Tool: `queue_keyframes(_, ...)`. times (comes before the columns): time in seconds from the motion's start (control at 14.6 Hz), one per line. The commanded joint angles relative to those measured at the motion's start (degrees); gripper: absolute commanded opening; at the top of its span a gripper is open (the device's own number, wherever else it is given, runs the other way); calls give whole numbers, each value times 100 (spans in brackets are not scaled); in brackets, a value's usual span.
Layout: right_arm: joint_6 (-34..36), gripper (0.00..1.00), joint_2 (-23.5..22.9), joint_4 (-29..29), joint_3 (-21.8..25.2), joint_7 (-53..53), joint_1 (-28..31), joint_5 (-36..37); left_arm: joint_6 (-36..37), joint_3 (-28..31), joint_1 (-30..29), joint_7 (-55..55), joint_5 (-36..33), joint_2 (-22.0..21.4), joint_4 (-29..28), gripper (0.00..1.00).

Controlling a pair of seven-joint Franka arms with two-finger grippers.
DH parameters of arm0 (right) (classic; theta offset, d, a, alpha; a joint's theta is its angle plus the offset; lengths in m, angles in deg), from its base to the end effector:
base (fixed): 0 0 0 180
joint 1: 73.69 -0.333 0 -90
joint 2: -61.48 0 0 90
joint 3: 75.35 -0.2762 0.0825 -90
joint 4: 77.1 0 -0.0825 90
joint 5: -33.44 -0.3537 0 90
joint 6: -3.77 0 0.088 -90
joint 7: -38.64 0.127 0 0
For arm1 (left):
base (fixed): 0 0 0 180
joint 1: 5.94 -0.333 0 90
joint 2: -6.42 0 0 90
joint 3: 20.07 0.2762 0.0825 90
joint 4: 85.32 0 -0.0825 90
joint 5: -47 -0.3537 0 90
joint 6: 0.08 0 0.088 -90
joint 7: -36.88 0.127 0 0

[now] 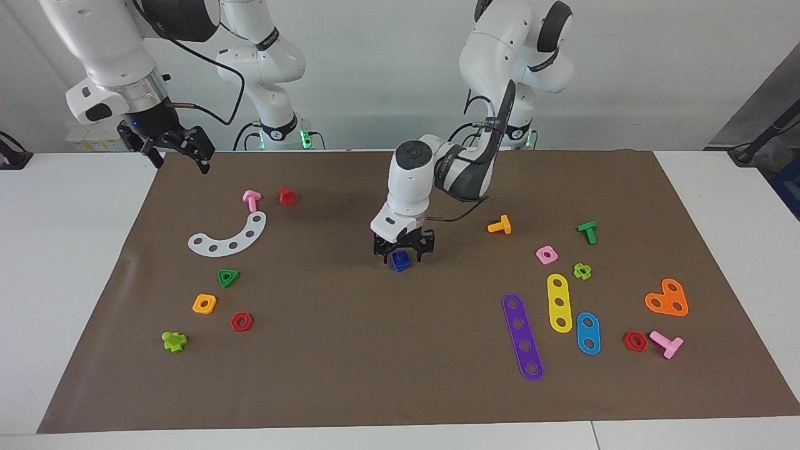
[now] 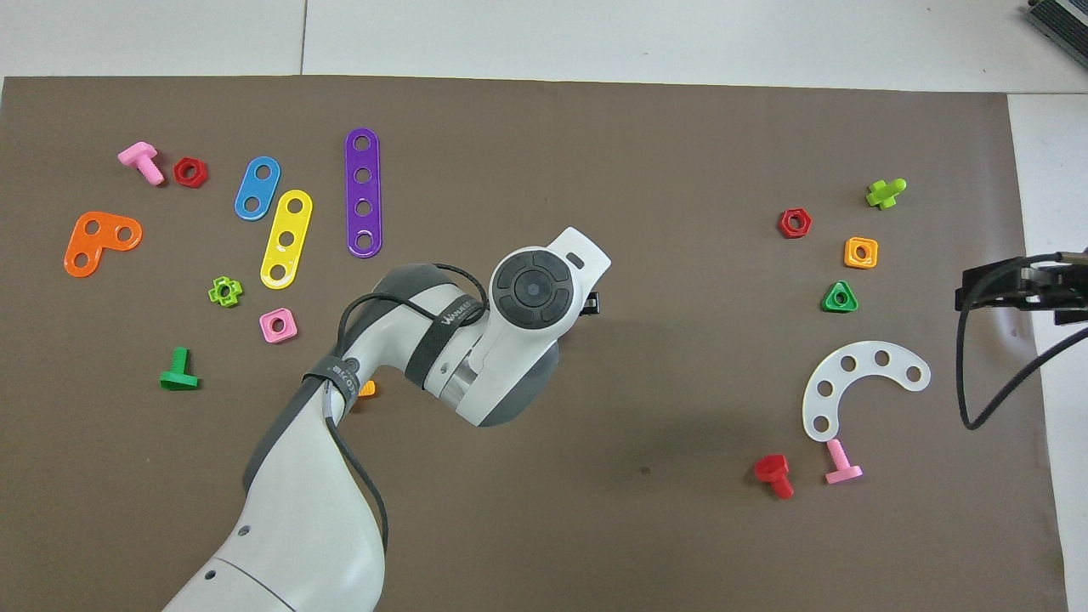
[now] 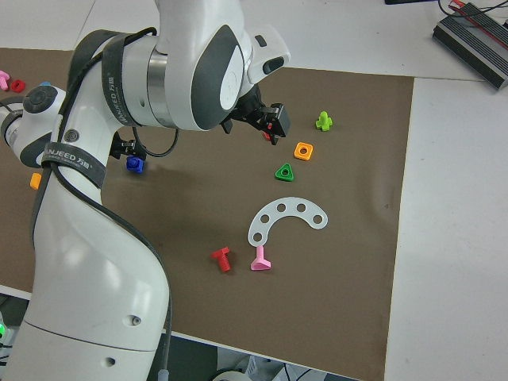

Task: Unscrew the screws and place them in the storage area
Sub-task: 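Lower the left gripper and grasp the blue nut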

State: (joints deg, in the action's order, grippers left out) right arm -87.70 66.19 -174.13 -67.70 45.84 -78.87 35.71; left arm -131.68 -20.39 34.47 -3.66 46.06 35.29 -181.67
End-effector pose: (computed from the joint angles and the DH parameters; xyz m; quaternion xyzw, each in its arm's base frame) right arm 0.5018 -0.0288 0.5545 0.9964 -0.0834 -0.0072 0.0146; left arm 0.4884 -0.4193 0.2820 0.9984 -0.0063 0.0456 0.0324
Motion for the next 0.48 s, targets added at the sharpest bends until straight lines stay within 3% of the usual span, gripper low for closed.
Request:
queue_keyframes(0.0,-64,100,109,-123,18,-26,26,-139,-129,120,169,-68,-117,66,-50,88)
queue_keyframes(0.41,-64,100,109,-132,18,-26,26,-139,11,102,169,-50,-319,75,-77,82)
